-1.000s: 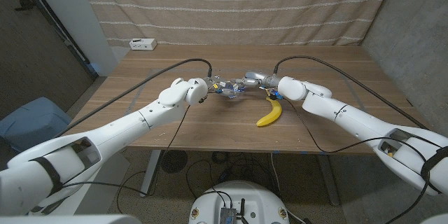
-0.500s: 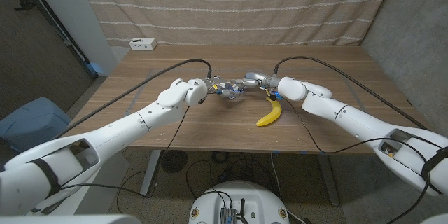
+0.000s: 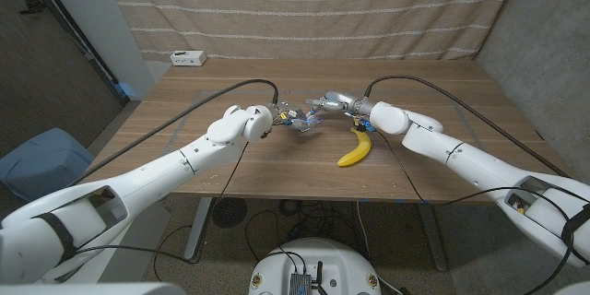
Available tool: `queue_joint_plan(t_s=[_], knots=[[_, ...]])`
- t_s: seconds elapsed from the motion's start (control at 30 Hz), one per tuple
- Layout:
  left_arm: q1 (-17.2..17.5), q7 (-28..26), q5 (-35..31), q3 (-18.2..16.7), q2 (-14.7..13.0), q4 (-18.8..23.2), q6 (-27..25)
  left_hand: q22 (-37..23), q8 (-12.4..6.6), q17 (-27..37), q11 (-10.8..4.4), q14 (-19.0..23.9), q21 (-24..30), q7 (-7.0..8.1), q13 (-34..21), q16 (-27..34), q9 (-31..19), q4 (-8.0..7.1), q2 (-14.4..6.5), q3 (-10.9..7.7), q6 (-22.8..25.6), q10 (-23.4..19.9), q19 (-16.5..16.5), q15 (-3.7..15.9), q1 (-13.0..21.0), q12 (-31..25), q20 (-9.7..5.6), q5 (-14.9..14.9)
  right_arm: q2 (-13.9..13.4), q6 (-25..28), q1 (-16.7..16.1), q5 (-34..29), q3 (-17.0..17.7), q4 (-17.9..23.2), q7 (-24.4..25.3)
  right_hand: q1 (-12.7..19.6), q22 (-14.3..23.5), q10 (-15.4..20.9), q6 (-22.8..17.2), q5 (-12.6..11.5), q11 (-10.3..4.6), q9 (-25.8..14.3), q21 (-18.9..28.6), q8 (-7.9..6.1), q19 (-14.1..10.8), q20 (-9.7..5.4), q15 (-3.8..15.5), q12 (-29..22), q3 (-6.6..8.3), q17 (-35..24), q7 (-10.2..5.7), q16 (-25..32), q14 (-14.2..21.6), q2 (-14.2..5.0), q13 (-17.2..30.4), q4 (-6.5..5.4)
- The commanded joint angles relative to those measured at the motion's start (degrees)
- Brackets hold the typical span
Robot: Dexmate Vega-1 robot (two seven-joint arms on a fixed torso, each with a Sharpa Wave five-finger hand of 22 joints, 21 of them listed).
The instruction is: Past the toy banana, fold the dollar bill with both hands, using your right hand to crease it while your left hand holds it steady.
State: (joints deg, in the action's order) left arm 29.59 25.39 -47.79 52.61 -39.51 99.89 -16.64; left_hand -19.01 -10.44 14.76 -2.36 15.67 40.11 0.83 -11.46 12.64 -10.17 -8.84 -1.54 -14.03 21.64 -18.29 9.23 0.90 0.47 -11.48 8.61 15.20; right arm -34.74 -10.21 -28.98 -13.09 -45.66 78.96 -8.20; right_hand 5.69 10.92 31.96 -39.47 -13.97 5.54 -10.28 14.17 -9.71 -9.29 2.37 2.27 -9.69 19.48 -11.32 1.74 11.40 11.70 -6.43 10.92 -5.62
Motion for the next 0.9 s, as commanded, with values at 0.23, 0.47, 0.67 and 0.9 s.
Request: queue_joint_plan(t_s=[0.23, 0.47, 0.67, 0.9], knots=[[5.15, -11.86, -2.32, -3.30, -1.58, 3.39, -0.41, -0.10, 0.52, 0.30, 0.46, -6.57, 0.17, 4.07, -0.57, -1.53, -0.56, -0.30, -2.81, 0.43, -8.48, 8.92, 3.34, -1.72, 1.01, 0.92, 0.48, 0.85, -0.47, -3.50, -3.75, 4.36, 4.81, 0.46, 5.54, 0.73, 0.02, -1.84, 1.84, 0.32, 0.10, -0.25, -0.34, -0.12, -0.13, 0.29, 0.74, -0.24, 0.84, -0.15, -0.49, -0.17, -0.37, -0.28, 0.22, 0.12], [7.82, -20.18, -1.59, -5.53, -1.96, 3.40, 1.52, 0.32, 0.94, 0.01, -0.29, -8.08, 0.32, 7.06, -0.80, -1.23, -0.65, -0.09, -4.63, -0.36, -16.52, 13.30, 3.63, -2.55, 1.85, 0.62, 0.66, 0.74, 0.68, -6.78, -4.96, 9.12, 7.02, -2.05, 6.87, 1.14, 0.02, -2.44, 2.64, 0.41, 0.15, -0.27, -0.31, -0.18, -0.31, 0.39, 0.44, -0.40, 1.17, -0.10, -0.73, -0.05, -0.11, -0.46, 0.24, 0.38], [9.76, -25.54, 6.35, -9.29, -1.77, 1.89, 6.19, 0.47, 0.58, -0.11, -0.33, -7.85, 0.97, 7.52, -0.86, -1.00, -0.66, 0.03, -4.98, -0.64, -17.43, 13.43, 1.99, -2.54, 2.14, 0.26, 0.56, 0.64, 3.18, -12.98, -6.05, 18.56, 9.86, -7.30, 4.88, 1.89, 0.02, -3.78, 4.15, 0.62, 0.19, -0.28, -0.11, -0.13, -1.00, 0.92, -0.40, -0.42, 1.50, -0.11, -1.11, 0.07, 0.02, -0.53, 0.25, 1.02], [11.41, -28.25, 18.06, -13.58, -1.44, -0.48, 12.04, 0.83, 0.12, -0.30, 0.03, -7.71, 1.56, 7.33, -0.90, -0.85, -0.65, 0.34, -5.24, -1.06, -17.68, 13.21, 0.19, -2.43, 2.71, -0.16, -0.89, 0.51, 6.75, -19.26, -7.70, 29.89, 13.45, -12.49, 1.44, 2.33, 0.03, -5.85, 7.22, 1.16, 0.46, -0.30, 0.21, 0.04, -2.14, 1.74, -1.82, -0.49, 1.48, -0.52, -1.28, 0.63, 0.63, -0.61, 0.28, 1.57]])
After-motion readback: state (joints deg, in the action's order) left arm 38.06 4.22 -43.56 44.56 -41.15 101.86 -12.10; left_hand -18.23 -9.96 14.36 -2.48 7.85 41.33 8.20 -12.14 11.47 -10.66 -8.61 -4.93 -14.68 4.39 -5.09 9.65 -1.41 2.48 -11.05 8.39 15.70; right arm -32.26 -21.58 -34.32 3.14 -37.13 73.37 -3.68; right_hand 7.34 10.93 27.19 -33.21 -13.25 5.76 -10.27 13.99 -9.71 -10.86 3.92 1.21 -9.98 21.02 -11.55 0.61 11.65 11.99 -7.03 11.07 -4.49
